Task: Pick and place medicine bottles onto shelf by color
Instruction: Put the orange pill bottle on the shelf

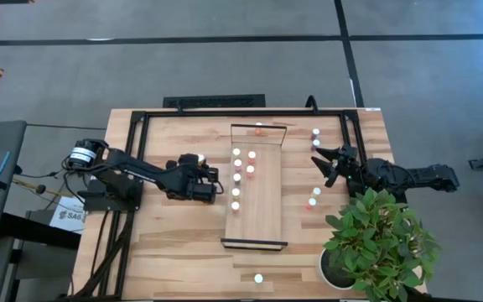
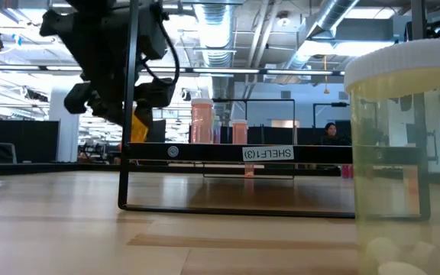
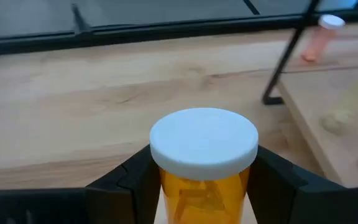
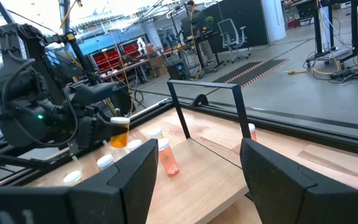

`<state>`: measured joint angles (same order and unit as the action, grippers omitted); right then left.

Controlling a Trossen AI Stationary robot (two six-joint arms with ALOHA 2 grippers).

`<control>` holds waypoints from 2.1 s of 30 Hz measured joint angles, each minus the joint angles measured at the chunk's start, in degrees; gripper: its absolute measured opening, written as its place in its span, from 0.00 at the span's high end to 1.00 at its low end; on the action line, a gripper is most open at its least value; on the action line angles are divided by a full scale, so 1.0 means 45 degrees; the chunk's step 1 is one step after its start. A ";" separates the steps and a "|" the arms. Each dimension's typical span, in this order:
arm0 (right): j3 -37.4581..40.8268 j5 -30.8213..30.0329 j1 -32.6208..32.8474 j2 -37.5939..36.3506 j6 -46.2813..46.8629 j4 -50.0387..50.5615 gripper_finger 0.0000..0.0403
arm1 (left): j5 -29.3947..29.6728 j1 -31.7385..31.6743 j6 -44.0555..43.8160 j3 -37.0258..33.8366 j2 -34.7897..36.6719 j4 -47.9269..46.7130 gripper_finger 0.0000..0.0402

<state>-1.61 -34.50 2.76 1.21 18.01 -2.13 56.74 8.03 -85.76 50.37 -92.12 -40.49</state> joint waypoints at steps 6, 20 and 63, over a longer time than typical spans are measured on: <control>0.0000 0.0000 -0.0001 -0.0003 0.0002 0.0000 0.38 | 0.0855 0.0132 -0.1069 -0.1105 -0.0005 0.1384 0.56; 0.0005 0.0000 -0.0005 -0.0003 -0.0002 0.0000 0.38 | 0.1552 0.0233 -0.0054 -0.3055 -0.0005 0.4263 0.56; 0.0005 0.0002 -0.0004 -0.0003 0.0000 0.0001 0.38 | 0.1734 0.0380 0.1032 -0.5075 -0.1570 0.9284 0.45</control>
<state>-1.58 -34.49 2.75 1.19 18.00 -2.13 64.54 9.74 -81.11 27.53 -99.18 1.29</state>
